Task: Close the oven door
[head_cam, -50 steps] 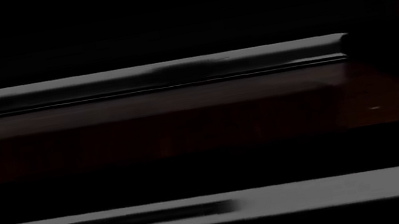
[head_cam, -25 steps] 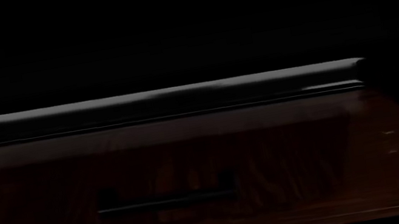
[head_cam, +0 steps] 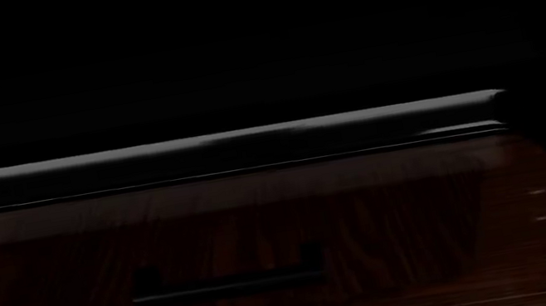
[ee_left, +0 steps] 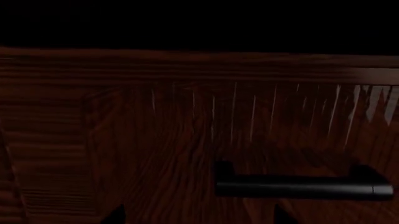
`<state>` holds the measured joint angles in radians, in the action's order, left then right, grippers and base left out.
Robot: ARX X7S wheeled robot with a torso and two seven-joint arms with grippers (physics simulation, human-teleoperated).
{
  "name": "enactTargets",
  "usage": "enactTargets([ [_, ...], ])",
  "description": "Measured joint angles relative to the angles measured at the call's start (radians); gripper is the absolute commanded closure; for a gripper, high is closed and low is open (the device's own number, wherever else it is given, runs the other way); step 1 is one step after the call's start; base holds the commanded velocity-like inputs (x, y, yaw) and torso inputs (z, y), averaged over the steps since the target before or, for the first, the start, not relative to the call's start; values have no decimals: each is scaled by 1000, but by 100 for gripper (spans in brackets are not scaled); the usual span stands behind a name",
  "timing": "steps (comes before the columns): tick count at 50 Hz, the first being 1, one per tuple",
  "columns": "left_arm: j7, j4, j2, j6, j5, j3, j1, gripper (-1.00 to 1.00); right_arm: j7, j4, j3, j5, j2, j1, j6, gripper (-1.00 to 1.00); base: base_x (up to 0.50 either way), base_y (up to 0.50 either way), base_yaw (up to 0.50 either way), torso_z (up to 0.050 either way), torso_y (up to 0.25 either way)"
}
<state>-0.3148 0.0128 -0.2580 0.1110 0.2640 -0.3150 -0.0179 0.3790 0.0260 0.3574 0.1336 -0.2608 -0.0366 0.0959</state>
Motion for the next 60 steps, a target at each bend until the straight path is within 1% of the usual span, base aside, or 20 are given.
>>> enactTargets([
  [7, -6, -38, -12, 16, -22, -10, 17, -100, -4, -63, -5, 26, -15, 5, -23, -100, 0, 0, 0, 0, 0],
  [12, -23, -122, -31, -41, -22, -11, 22, -100, 5, -169, -6, 28, -40, 7, -87, -100, 0, 0, 0, 0, 0],
  [16, -42, -227, -53, -124, 5, -2, 20, -100, 16, -252, -11, 30, -60, 7, -141, -100, 0, 0, 0, 0, 0],
  [20, -67, -353, -80, -228, 49, 13, 8, -100, 27, -361, -26, 49, -85, -7, -230, -100, 0, 0, 0, 0, 0],
  [30, -158, -620, -136, -531, 247, 92, -84, -100, 57, -627, -87, 146, -138, -100, -500, -100, 0, 0, 0, 0, 2],
  [38, -241, -749, -167, -730, 433, 170, -214, -100, 88, -778, -144, 255, -163, -200, -717, -100, 0, 0, 0, 0, 0],
  [46, -352, -806, -181, -900, 627, 232, -382, -100, 151, -918, -228, 389, -171, -349, -958, -100, 0, 0, 0, 0, 0],
  [50, -419, -809, -183, -984, 730, 249, -489, -100, 220, -967, -286, 521, -173, -460, -1101, -100, 0, 0, 0, 0, 0],
  [53, -476, -793, -184, -1045, 814, 257, -588, -100, 292, -982, -350, 656, -162, -558, -1219, -100, 0, 0, 0, 0, 0],
  [57, -546, -756, -179, -1111, 910, 264, -727, -100, 392, -970, -410, 830, -150, -699, -1358, -100, 0, 0, 0, 0, 0],
  [60, -579, -718, -172, -1148, 957, 260, -823, -100, 447, -944, -432, 925, -146, -795, -1428, -100, 0, 0, 0, 0, 0],
])
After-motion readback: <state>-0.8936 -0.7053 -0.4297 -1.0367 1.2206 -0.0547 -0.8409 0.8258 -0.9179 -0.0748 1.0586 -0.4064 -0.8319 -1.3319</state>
